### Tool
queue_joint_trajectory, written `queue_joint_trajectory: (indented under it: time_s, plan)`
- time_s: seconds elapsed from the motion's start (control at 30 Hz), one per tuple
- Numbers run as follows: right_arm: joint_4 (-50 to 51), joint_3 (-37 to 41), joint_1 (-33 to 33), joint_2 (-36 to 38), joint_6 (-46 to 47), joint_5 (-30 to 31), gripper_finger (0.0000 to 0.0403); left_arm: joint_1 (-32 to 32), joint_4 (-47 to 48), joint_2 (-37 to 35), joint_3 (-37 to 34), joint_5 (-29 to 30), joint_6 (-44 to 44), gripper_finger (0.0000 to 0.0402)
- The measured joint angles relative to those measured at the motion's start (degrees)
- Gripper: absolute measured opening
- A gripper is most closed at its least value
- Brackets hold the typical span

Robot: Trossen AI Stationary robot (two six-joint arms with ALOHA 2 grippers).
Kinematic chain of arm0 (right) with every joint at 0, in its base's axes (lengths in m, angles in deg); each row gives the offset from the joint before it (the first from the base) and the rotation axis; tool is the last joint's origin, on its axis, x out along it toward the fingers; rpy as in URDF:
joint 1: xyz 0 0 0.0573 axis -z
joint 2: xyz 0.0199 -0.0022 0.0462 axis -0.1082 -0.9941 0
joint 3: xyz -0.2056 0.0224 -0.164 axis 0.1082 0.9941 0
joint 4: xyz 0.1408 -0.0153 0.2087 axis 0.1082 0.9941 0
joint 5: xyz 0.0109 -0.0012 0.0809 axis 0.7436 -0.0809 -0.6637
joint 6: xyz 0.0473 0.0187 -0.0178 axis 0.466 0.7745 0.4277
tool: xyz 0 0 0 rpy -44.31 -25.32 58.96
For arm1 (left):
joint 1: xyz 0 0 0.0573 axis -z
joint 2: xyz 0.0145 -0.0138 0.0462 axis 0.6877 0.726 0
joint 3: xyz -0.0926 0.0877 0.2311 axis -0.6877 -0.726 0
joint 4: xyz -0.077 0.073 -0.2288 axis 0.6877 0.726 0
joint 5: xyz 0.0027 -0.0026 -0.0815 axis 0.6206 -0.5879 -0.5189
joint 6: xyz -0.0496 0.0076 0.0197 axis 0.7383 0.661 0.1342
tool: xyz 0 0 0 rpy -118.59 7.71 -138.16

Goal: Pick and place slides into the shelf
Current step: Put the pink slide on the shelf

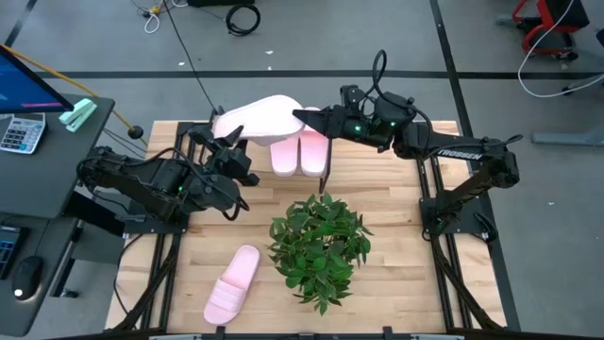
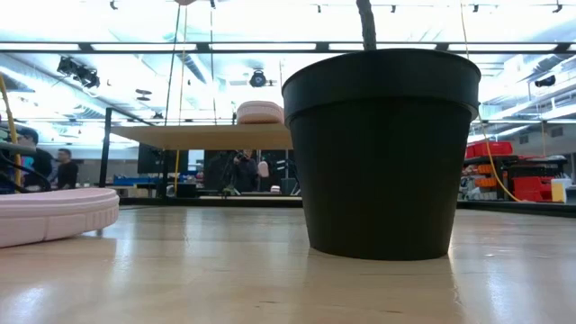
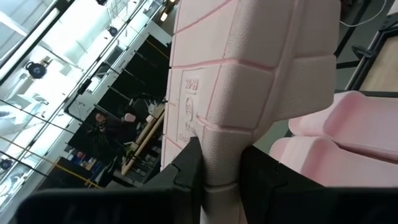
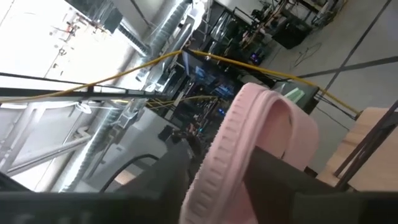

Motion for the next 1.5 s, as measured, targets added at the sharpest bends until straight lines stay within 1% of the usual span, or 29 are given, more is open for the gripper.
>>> queue_joint_trajectory:
  time_s: [0.13, 0.27, 0.5, 0.53, 0.57, 0.73, 0.83, 0.9, 0.97, 1.1, 1.17, 1.2, 1.27, 1.33, 1.43, 1.5]
  plan:
    - [-0.07, 0.0, 0.3, 0.0, 0.13, -1.18, 0.0084, -0.25, 0.05, 0.0, 0.0, -0.23, 0.04, 0.0075]
    - [-0.09, 0.0, 0.25, 0.0, -0.37, -1.33, 0.0045, -0.26, 0.1, 0.0, 0.0, -0.2, 0.01, 0.0075]
    - [-0.13, 0.0, 0.25, 0.0, -3.4, -0.51, 0.0043, -0.26, 0.09, 0.0, 0.0, -0.23, 0.06, 0.0076]
    - [-0.13, 0.0, 0.25, 0.0, -3.94, -0.16, 0.0043, -0.26, 0.09, 0.0, 0.0, -0.27, 0.08, 0.0088]
    - [-0.13, 0.0, 0.25, 0.0, -4.36, 0.03, 0.0043, -0.26, 0.09, 0.0, 0.0, -0.35, 0.26, 0.0109]
    - [-0.15, 0.0, 0.58, 0.0, -6.0, 0.45, 0.0043, -0.28, -0.09, 0.0, 0.03, -0.46, 1.66, 0.0231]
    - [0.3, 0.0, 0.72, 0.0, -7.5, 2.2, 0.0041, -0.24, -0.17, 0.0, 0.09, -0.49, 2.08, 0.0282]
    - [0.35, 0.0, 0.97, 0.1, -8.57, 2.49, 0.0041, -0.24, -0.13, 0.0, 0.09, -0.51, 3.34, 0.0303]
    - [0.64, 0.0, 1.6, 0.48, -9.84, 1.4, 0.0041, -0.26, -0.09, -0.02, 0.09, -0.47, 4.58, 0.0315]
    - [2.93, 0.0, 2.95, 1.45, -12.08, -3.15, 0.0041, -0.26, -0.01, -0.81, 0.09, -1.47, 6.78, 0.0318]
    - [5.37, -0.02, 3.19, 1.92, -13.72, -4.9, 0.0041, -0.84, -0.02, -1.82, 0.09, -5.49, 9.35, 0.0314]
    - [7.38, -0.02, 3.2, 2.2, -15.04, -5.03, 0.0041, -1.25, 0.0, -2.38, 0.09, -8.92, 11.13, 0.0311]
    - [10.9, -0.02, 3.18, 2.91, -17.39, -5.18, 0.0041, -2.91, 0.21, -4.19, 0.09, -17.68, 14.77, 0.0304]
    - [14.16, -0.02, 3.14, 3.98, -19.14, -5.16, 0.0041, -5.2, 0.61, -6.1, 0.09, -25.79, 16.55, 0.0296]
    - [16.85, -0.02, 3.14, 5.38, -21.69, -5.76, 0.0041, -9.15, 1.96, -8.67, 0.09, -37.3, 15.62, 0.0286]
    - [18.17, -0.04, 3.14, 6.04, -23.44, -7.24, 0.0041, -12.58, 2.31, -9.97, 0.09, -46.45, 13.11, 0.0281]
